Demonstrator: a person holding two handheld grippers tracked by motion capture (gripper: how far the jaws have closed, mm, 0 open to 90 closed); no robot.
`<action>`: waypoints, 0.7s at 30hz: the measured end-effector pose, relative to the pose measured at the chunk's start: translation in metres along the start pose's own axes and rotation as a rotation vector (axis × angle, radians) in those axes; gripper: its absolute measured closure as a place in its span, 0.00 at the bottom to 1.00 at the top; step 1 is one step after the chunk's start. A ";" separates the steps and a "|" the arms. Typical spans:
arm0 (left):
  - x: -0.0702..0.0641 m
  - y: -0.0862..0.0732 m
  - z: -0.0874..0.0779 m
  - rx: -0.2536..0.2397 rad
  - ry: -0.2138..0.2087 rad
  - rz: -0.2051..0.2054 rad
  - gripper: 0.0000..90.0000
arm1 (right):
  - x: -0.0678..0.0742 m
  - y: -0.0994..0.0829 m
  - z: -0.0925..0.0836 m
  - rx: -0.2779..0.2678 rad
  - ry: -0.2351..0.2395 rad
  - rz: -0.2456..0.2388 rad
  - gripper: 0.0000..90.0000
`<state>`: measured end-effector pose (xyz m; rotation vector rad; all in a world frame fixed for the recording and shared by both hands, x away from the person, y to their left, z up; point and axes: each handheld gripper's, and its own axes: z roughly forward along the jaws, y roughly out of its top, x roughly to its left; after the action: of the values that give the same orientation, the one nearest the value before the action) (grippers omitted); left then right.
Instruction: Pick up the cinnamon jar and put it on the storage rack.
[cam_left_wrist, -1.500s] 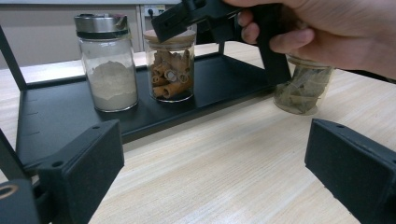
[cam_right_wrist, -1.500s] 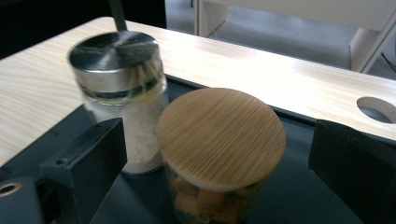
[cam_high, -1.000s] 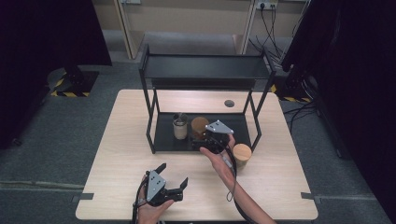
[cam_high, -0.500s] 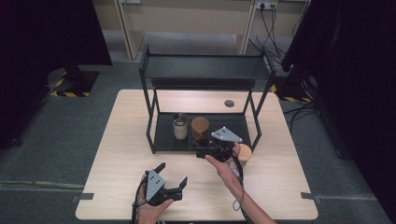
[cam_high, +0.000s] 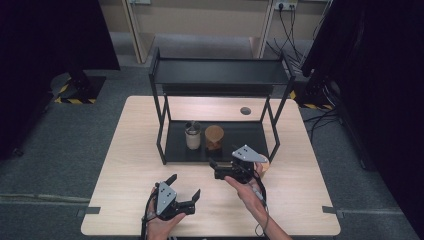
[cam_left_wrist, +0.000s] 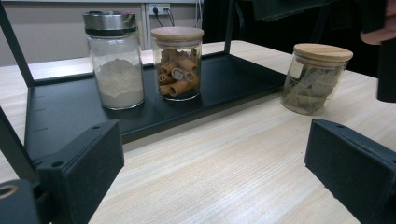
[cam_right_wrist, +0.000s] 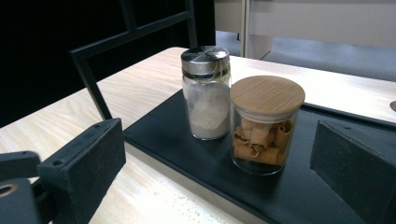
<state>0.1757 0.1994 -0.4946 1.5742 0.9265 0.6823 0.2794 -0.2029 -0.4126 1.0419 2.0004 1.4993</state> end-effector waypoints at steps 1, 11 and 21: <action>0.000 0.000 0.000 0.000 0.001 0.000 0.04 | 0.000 -0.001 -0.001 -0.002 0.005 0.000 0.04; 0.000 0.000 0.000 -0.001 0.005 -0.003 0.04 | 0.000 -0.011 -0.013 -0.005 0.017 -0.007 0.04; 0.001 0.000 0.000 -0.005 0.008 -0.006 0.04 | -0.002 -0.024 -0.022 -0.016 0.025 0.012 0.04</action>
<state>0.1761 0.2002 -0.4944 1.5649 0.9344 0.6868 0.2577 -0.2214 -0.4281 1.0353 1.9988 1.5397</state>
